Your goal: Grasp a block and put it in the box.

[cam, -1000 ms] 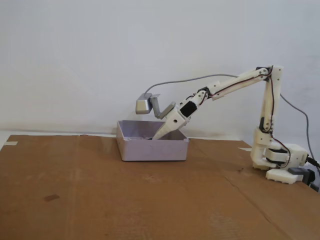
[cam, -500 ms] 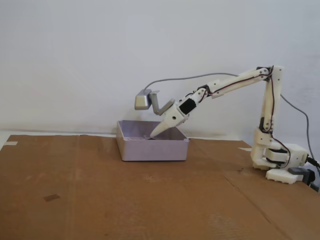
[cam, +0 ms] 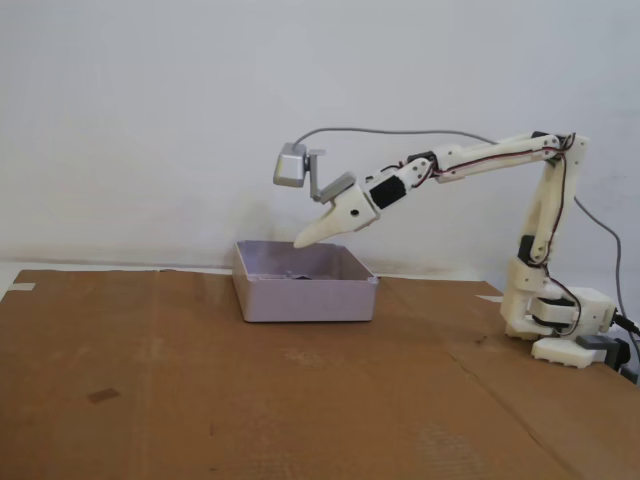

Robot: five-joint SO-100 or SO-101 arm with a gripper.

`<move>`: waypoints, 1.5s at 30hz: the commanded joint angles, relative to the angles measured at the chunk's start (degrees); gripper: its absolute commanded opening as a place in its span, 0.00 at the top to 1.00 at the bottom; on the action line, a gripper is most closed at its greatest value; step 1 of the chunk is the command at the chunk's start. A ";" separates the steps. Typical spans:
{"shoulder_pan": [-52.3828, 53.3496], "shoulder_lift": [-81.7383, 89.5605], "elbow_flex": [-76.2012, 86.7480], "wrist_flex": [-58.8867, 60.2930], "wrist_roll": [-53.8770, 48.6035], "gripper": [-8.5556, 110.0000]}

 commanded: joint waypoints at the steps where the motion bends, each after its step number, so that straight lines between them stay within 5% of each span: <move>1: -1.76 7.65 -5.98 -0.35 0.09 0.89; 15: -1.49 16.96 -4.22 -0.26 0.26 0.89; 45: -6.86 54.84 32.70 -0.26 0.53 0.89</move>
